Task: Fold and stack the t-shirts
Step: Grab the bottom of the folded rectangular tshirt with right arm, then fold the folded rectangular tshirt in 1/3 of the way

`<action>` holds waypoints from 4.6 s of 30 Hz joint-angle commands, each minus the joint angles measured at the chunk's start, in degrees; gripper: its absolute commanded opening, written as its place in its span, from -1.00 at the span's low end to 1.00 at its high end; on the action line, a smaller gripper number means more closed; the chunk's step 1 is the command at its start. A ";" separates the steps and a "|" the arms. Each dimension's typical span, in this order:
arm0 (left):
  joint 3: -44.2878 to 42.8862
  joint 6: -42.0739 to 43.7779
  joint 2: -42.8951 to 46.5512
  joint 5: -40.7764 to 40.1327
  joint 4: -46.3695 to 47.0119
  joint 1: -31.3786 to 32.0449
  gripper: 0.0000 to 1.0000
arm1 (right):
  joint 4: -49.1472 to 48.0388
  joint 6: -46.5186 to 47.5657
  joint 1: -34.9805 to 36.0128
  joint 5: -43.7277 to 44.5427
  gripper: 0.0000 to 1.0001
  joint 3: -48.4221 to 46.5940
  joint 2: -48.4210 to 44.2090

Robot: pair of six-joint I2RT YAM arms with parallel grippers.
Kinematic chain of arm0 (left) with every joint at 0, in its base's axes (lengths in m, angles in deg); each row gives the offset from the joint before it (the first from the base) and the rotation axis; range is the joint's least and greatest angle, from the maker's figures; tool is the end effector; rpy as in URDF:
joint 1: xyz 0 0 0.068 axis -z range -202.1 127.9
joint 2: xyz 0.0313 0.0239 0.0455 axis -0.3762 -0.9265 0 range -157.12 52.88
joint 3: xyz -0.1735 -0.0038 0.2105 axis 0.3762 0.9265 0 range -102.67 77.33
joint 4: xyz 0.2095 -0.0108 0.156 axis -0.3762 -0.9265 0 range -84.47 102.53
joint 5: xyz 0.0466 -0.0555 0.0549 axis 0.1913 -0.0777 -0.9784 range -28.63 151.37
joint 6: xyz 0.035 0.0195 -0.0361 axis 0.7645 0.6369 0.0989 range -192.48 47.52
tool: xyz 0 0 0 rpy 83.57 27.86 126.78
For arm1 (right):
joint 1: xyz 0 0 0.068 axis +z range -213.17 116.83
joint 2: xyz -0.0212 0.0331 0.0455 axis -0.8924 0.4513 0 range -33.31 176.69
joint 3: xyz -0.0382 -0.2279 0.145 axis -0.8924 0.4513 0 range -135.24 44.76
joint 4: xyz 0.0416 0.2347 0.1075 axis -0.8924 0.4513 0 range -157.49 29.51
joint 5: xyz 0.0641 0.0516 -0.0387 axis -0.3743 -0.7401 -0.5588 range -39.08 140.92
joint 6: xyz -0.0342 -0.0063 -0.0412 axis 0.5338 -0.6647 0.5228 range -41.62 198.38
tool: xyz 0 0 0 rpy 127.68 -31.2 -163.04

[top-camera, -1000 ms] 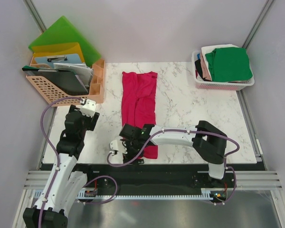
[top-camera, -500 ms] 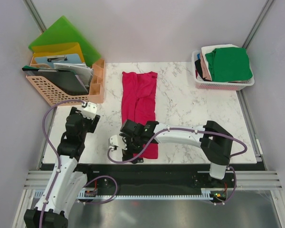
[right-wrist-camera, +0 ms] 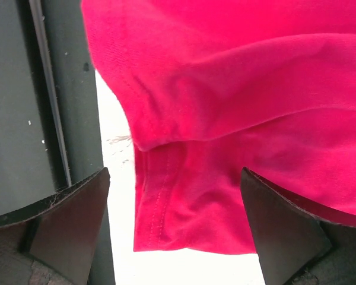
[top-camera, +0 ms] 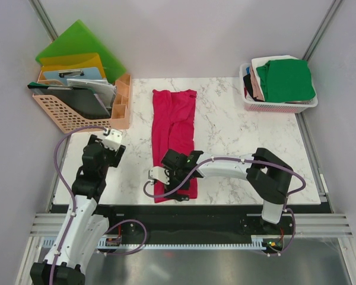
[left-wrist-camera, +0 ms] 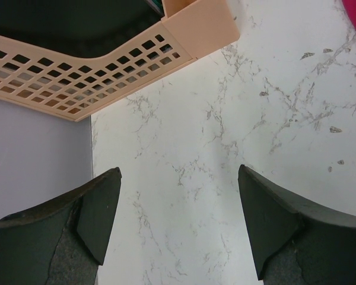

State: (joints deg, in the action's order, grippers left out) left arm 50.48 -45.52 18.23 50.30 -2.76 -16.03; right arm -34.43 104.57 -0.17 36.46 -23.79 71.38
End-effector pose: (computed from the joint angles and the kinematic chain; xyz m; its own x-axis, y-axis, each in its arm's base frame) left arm 0.1538 -0.0095 0.2470 -0.3802 0.4879 -0.7857 0.1127 0.8676 0.4843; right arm 0.1549 0.3238 0.1715 0.0178 -0.9065 -0.4219 -0.9976 -0.0441 0.0526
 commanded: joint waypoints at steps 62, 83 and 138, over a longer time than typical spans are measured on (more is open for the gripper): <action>4.00 4.15 -2.17 -0.79 5.71 -0.44 0.72 | -6.41 -11.42 7.40 9.19 0.96 2.10 -2.12; 6.28 5.21 -3.93 -1.76 9.05 -0.44 0.73 | -9.33 -12.84 12.50 10.85 -0.33 4.31 2.54; 10.85 4.42 -1.12 0.61 6.76 -0.44 0.73 | 0.69 0.34 -10.62 10.24 -1.00 -24.87 7.02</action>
State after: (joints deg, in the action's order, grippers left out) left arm 60.62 -42.35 16.48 49.98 3.23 -16.03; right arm -31.96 103.79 -9.26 46.71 -45.63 78.33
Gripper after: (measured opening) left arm 0.868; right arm 0.020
